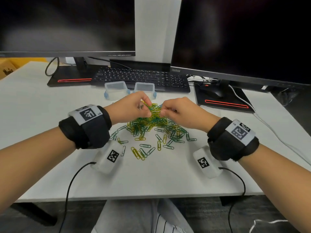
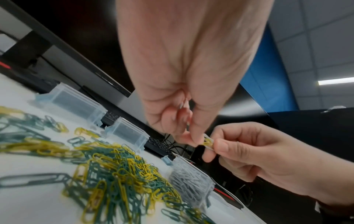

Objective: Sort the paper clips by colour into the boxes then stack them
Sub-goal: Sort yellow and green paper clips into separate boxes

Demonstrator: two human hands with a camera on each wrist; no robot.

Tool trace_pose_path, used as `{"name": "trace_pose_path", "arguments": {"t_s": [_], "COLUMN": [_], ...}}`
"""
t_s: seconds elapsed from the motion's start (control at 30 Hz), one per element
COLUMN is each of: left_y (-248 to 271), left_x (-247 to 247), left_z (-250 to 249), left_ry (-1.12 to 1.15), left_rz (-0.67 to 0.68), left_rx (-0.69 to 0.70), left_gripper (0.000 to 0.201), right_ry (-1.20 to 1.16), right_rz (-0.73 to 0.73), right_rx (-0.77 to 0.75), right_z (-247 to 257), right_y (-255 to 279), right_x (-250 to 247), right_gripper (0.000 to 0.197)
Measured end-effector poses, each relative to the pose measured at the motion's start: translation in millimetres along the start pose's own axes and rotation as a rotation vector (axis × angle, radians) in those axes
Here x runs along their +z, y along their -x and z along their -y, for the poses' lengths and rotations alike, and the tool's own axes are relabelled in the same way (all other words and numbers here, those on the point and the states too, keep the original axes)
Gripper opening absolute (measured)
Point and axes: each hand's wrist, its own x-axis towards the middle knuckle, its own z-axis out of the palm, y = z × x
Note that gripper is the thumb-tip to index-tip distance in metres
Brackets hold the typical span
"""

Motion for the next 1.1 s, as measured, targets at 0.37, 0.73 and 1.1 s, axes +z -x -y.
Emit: {"name": "trace_pose_path", "arguments": {"t_s": [0.37,0.73,1.1], "left_y": [6.8,7.2,-49.9], "left_x": [10.5,-4.0,3.0], "left_z": [-13.8,-18.3,-48.8], "left_ry": [0.479,0.029,0.154], "left_rz": [-0.01,0.095,-0.01], "left_rx": [-0.159,-0.076,-0.127], "left_gripper": [0.032,0.04,0.019], "right_ry": [0.22,-0.31,-0.029], "right_rz": [-0.169,-0.404,-0.018], "right_rx": [-0.049,0.208,0.427], "right_z": [13.6,-7.2,-55.9], "right_y": [10.9,-0.9,-11.4], "right_x": [3.6,-7.5,-35.0], "right_gripper": [0.021,0.015,0.03]}}
